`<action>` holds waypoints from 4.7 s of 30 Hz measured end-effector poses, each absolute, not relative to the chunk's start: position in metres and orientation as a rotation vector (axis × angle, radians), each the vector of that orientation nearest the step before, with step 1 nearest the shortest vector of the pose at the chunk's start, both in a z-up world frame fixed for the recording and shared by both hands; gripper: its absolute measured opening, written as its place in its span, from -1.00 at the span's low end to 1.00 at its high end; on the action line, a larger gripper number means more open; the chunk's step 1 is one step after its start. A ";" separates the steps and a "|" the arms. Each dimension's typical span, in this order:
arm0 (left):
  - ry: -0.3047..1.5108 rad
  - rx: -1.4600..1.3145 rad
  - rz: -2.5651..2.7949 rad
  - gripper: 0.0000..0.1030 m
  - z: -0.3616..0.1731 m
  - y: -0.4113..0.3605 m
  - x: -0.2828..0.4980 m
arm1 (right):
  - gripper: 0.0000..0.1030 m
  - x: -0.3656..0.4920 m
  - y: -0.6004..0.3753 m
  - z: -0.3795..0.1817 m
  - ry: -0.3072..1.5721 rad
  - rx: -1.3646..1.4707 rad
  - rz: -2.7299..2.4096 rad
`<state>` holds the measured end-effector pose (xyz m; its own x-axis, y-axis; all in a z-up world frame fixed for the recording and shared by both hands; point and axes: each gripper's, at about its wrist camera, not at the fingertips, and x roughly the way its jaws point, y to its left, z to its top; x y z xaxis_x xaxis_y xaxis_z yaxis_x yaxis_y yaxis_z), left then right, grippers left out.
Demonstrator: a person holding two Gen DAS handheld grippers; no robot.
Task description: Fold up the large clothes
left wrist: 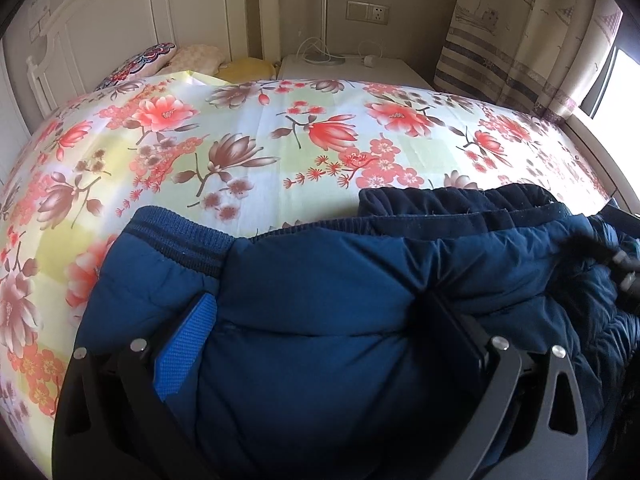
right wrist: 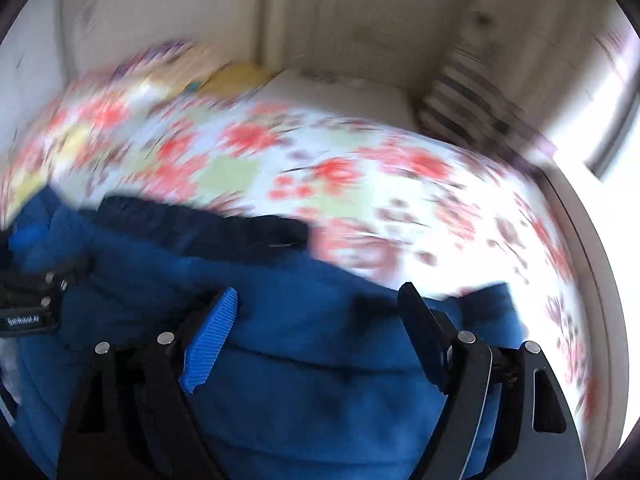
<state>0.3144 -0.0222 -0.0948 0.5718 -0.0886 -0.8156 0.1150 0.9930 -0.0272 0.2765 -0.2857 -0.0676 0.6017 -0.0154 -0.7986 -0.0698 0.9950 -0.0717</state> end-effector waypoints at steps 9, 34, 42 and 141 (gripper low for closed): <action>1.005 0.036 -0.094 0.94 -0.088 -0.025 0.318 | 0.34 0.274 -0.364 -0.091 0.941 0.228 0.012; 1.002 -0.194 -0.126 0.83 -0.090 0.036 0.347 | 0.36 0.273 -0.357 -0.092 0.937 0.212 0.005; 0.954 -0.165 -0.103 0.81 -0.092 0.033 0.341 | 0.36 0.274 -0.356 -0.091 0.948 0.200 -0.002; 0.789 0.049 -0.007 0.96 -0.083 0.065 0.136 | 0.79 0.068 -0.311 -0.063 0.770 -0.092 0.123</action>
<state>0.1364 0.0654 -0.0828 0.7048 0.0119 -0.7093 0.0249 0.9988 0.0416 0.0677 -0.3105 -0.0633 0.7110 0.0766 -0.6990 -0.1440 0.9888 -0.0381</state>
